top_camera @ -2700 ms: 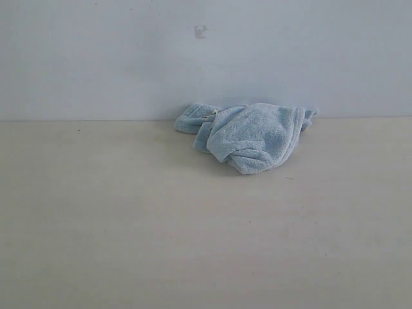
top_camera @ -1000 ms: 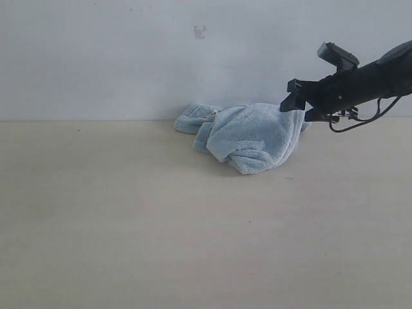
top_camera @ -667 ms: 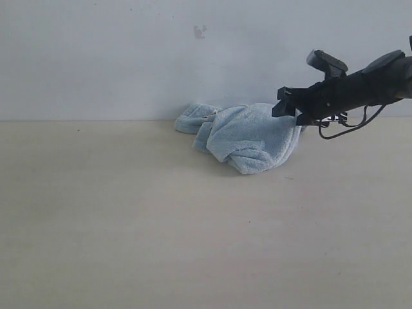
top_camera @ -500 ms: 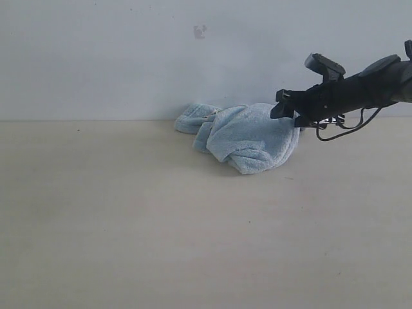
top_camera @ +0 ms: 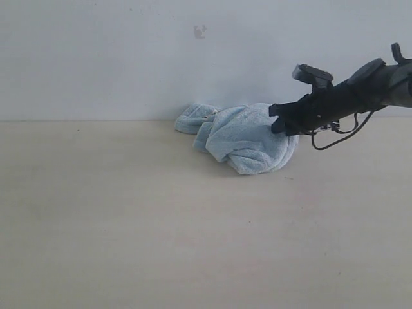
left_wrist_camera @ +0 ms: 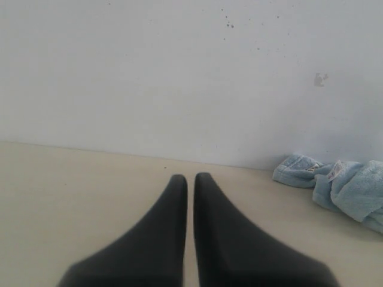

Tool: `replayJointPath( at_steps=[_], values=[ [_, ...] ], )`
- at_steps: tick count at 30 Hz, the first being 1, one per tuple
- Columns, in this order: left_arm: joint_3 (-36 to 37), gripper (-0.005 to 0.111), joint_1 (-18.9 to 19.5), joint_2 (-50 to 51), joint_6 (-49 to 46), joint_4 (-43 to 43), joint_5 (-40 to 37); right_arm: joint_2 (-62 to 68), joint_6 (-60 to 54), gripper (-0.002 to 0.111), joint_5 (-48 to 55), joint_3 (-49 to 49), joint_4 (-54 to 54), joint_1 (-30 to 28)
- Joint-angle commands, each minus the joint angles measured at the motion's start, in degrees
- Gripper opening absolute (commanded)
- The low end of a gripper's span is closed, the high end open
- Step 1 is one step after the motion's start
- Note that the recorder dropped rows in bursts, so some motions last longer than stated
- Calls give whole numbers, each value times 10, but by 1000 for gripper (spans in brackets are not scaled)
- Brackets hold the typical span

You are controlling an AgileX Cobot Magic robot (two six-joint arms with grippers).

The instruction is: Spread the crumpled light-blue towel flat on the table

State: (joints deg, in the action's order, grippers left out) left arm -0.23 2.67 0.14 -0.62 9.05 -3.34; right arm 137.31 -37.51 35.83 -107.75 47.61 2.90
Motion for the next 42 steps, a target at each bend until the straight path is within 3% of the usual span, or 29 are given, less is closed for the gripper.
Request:
replayJointPath(
  at_steps=[1,2,9,17,21,25,29,31,33,38,42],
  values=[
    [2,4,2,-1,-4,1,3,-1,16,10,1,-3,-56,19],
    [2,4,2,-1,-4,1,3,-3,16,1,1,-3,-53,19],
    [2,4,2,-1,-4,1,3,-56,42,0,60,8,-90,15],
    [2,4,2,-1,-4,1,3,-252,-21,0,-39,287,-90,22],
    [2,4,2,-1,-4,1,3,-373,-15,0,-162,414,-76,45],
    [2,4,2,-1,-4,1,3,-525,1,0,-206,512,-72,50],
    [2,4,2,-1,-4,1,3,-566,7,0,-200,541,-72,49],
    [2,4,2,-1,-4,1,3,-544,25,4,-202,538,-72,49],
    [2,4,2,-1,-4,1,3,-514,29,17,-218,533,-72,49],
    [2,4,2,-1,-4,1,3,-379,61,67,-226,476,-55,38],
    [2,4,2,-1,-4,1,3,-263,68,54,-182,379,-9,2]
  ],
)
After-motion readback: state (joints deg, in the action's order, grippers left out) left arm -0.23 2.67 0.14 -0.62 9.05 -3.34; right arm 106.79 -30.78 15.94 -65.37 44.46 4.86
